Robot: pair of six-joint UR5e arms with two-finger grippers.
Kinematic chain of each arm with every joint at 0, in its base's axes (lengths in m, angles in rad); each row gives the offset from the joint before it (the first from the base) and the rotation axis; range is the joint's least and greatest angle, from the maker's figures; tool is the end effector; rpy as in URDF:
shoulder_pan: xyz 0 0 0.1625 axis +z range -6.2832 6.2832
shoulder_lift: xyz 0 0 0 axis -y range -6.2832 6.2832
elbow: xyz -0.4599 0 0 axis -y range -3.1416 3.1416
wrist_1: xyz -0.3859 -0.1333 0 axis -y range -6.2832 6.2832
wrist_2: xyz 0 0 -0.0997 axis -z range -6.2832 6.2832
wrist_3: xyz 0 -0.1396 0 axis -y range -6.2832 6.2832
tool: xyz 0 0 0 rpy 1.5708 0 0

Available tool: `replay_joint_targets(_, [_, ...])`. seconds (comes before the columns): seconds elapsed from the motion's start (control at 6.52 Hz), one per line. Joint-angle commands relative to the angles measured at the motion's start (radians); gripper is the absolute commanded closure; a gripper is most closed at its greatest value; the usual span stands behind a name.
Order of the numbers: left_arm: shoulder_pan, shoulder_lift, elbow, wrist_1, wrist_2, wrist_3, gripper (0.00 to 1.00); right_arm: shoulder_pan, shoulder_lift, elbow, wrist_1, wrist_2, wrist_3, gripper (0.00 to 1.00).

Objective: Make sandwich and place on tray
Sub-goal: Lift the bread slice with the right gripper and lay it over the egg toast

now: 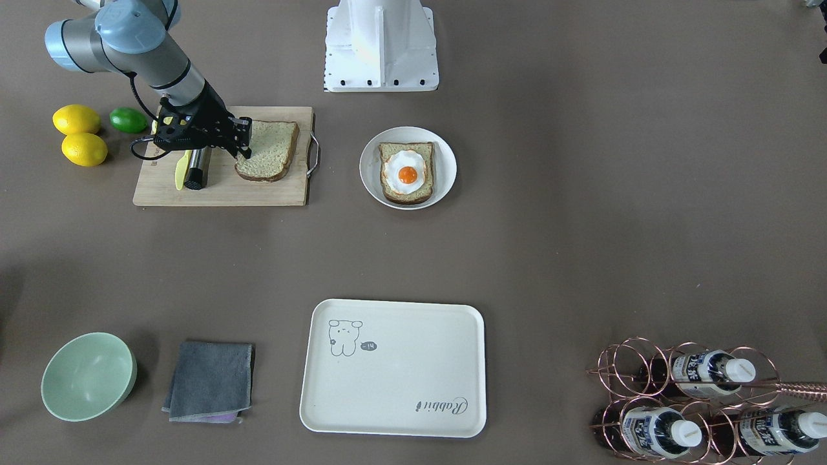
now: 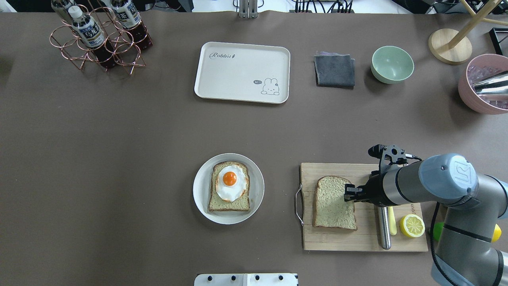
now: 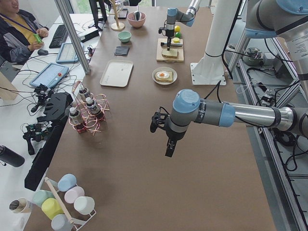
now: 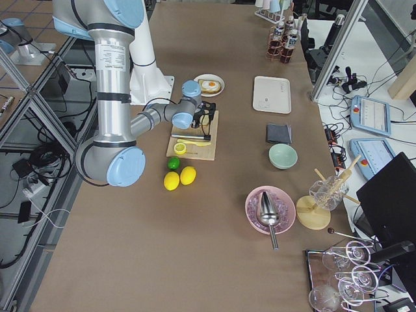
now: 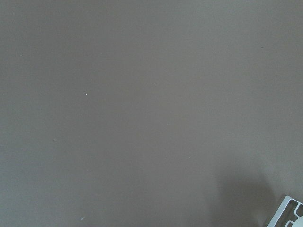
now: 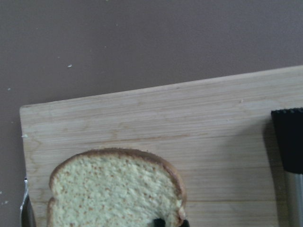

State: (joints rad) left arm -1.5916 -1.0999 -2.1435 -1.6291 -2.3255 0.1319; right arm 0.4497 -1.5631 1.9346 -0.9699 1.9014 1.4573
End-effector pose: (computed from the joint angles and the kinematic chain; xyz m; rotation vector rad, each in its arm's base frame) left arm -0.0437 -0.2890 0.6176 0.2097 0.7400 0.1660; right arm -0.4376 -0.3089 0.4743 -0.0244 -1.0096 0.1465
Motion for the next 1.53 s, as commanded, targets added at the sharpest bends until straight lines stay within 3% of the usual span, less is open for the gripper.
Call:
replay_joint_targets(0.0, [-0.001, 0.000, 0.001, 0.000, 0.000, 0.000, 0.02, 0.003, 0.008, 0.012, 0.000, 0.017, 0.000, 1.00])
replay_joint_targets(0.31, [-0.001, 0.000, 0.001, 0.000, 0.000, 0.000, 0.02, 0.024, 0.015, 0.033, 0.005, 0.036, 0.000, 1.00])
replay_joint_targets(0.77, [-0.001, -0.002, 0.010, 0.000, 0.000, 0.002, 0.02, 0.049, 0.191, 0.023, 0.005, 0.064, 0.083, 1.00])
replay_joint_targets(1.38, [-0.001, -0.008, 0.011, 0.000, 0.000, 0.000, 0.02, -0.009, 0.440, -0.132, 0.007, 0.087, 0.103, 1.00])
